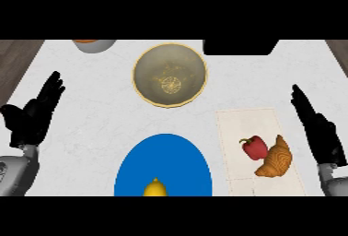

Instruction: Pick the bell pepper from the placemat and place it in the bowl

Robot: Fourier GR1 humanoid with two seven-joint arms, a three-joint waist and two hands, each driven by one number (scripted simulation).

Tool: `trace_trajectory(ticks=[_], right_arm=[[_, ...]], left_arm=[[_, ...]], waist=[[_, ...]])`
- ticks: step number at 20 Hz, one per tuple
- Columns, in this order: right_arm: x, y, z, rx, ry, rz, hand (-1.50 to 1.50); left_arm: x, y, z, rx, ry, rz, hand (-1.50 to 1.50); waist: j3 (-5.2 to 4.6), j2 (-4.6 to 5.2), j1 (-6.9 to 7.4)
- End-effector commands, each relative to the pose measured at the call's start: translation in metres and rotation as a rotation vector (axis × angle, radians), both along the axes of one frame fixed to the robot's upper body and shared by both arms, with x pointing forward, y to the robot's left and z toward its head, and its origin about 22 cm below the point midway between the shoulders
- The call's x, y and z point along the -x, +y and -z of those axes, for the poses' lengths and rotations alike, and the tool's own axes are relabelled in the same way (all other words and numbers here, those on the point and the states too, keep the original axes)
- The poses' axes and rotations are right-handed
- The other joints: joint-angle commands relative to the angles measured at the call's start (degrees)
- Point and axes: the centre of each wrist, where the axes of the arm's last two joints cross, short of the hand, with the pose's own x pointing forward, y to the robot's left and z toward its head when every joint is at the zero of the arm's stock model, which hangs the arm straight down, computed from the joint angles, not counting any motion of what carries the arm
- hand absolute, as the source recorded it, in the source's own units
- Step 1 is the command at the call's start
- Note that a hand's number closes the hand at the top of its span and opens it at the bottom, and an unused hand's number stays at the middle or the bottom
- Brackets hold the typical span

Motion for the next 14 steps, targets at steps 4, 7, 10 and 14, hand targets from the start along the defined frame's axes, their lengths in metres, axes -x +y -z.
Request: trace_trajectory(ticks=[4,7,10,14], right_arm=[[0.019,0.055,0.016,-0.042,-0.001,-0.609,1.50],[-0.009,0.022,-0.047,0.509,-0.307,-0.624,1.50],[0.042,0.058,0.040,-0.131,-0.427,-0.429,-1.50],[0.055,0.032,0.056,-0.325,-0.580,-0.523,-1.50]], left_arm=[[-0.008,-0.047,-0.002,0.085,-0.065,0.063,0.00],[-0.003,-0.062,0.008,0.127,-0.019,0.109,0.00],[0.014,-0.085,0.029,0.181,-0.011,0.109,0.00],[0.015,-0.090,0.018,0.180,-0.036,0.120,0.00]], waist=[[-0.48,-0.14,-0.06],[-1.40,-2.96,-0.75],[-0.19,-0.37,-2.43],[-0.31,-0.33,-1.50]])
